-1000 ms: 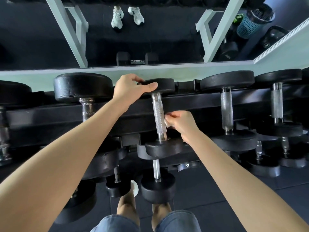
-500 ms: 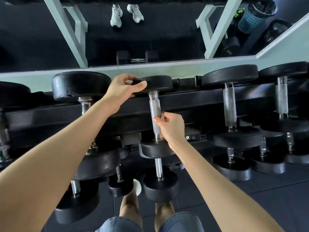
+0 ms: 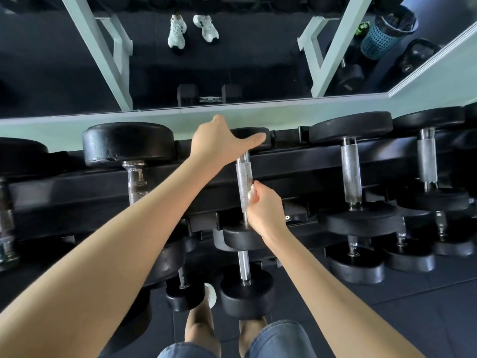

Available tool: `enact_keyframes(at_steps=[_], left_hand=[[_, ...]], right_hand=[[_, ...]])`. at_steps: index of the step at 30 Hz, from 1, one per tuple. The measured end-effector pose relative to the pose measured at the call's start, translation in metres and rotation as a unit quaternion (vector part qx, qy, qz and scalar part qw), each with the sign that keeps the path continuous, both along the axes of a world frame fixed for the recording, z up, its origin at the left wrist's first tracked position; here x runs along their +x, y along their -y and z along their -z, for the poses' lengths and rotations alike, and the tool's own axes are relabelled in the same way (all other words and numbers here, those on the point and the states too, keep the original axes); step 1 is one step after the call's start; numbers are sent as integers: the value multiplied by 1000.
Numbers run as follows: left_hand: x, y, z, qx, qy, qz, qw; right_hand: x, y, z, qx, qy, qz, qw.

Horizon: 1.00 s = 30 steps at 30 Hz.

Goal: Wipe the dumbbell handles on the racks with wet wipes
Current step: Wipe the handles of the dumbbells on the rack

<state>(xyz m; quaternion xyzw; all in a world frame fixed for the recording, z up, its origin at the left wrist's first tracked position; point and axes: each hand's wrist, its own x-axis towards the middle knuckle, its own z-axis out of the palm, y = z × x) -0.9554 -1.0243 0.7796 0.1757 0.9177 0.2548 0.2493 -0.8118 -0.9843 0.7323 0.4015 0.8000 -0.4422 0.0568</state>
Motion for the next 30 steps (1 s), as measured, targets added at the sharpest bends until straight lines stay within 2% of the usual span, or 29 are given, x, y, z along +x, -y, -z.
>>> enact_keyframes(at_steps=[3,9,13,16,22,26,30], left_hand=[[-2,-7,1,-25,-41,4,999],[-11,6,1,8,21,-43,999],[-14,17,-1,34,51,-58,996],[-13,17,-2,37,55,-54,996],[-13,17,0,49,66,-69,994],[-13,18,2,52,67,-70,994],[-13,17,4,48,66,-68,994]], right_hand=[[-3,-14,14,1,-21,22,1000],[-58,-30,11,-35,-99,106,989],[-29,-13,19,-17,-113,79,990],[-5,-13,17,-83,-120,78,986],[-57,-29,5,-94,-138,130,977],[-9,-23,10,-57,-139,9,989],[8,-30,13,12,-83,-92,992]])
